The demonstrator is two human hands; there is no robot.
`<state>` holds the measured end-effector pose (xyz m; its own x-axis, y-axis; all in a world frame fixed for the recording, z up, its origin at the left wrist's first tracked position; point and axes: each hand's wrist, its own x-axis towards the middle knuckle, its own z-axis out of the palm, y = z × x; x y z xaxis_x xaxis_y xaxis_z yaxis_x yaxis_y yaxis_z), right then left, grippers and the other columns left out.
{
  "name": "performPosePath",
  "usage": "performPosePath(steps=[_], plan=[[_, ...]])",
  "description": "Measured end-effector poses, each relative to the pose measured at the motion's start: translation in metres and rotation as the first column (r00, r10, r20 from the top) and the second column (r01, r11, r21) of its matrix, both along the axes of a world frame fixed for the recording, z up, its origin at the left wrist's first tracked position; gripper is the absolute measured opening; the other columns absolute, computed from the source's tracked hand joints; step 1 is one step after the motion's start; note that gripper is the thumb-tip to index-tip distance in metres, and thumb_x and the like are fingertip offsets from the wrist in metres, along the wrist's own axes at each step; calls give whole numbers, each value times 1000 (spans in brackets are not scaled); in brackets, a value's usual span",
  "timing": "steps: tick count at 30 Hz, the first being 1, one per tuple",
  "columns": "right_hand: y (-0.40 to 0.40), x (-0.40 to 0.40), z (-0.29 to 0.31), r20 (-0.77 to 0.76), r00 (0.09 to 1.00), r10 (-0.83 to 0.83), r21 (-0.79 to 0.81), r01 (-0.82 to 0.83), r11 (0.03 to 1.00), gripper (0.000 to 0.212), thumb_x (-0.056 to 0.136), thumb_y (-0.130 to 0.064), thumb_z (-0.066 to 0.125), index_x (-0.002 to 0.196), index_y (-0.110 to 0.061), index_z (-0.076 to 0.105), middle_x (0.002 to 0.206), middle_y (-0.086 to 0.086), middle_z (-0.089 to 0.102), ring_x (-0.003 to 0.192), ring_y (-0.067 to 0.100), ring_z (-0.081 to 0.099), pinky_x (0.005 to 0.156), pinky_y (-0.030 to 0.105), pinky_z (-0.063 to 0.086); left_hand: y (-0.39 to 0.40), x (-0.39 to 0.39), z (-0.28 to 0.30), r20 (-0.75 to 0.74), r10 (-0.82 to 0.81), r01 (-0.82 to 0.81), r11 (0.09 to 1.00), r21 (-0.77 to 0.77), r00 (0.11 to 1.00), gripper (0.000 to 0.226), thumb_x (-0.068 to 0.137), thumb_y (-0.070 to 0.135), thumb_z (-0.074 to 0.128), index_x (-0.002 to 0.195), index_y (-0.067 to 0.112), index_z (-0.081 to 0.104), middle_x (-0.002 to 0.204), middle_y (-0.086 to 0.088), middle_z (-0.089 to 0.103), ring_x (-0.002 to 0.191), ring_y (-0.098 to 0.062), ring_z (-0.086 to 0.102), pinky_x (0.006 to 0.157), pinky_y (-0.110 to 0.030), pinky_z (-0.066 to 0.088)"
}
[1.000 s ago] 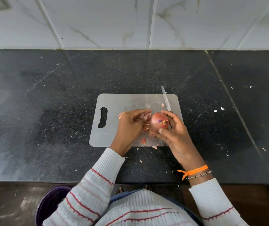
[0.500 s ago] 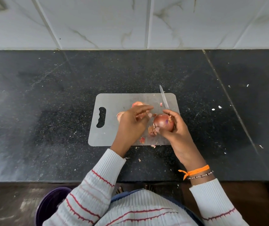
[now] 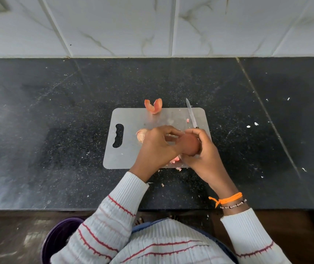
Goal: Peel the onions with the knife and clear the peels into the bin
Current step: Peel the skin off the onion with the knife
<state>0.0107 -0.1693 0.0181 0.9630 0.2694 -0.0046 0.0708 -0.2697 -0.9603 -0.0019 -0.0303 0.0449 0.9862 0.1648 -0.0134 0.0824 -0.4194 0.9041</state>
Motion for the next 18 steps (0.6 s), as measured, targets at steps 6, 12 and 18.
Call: performPosePath(steps=[6,12,18], plan=[[3,0,1,75,997,-3,-76,8,997,57,68,-3,78,114,-23,52,109,-11,58,100,6,59,83,21,52,0,-1,-1,23,8,-9,1000,28,1000,19,68,8,74,84,17,71,80,8,69,78,-5,66,75,-22,55],[7,-1,-2,52,999,-10,-67,14,998,56,69,-7,79,114,-25,53,111,-9,59,99,6,60,82,21,53,7,3,-8,82,47,-56,992,112,996,19,71,-3,68,81,13,74,72,6,69,63,-1,60,65,-11,49],[9,1,-5,19,1000,-16,-11,16,1000,56,68,-7,81,114,-25,53,112,-6,59,101,9,61,85,28,55,13,0,-7,33,86,-84,994,-64,996,17,79,2,65,87,16,73,77,4,72,69,-9,68,67,-21,55]])
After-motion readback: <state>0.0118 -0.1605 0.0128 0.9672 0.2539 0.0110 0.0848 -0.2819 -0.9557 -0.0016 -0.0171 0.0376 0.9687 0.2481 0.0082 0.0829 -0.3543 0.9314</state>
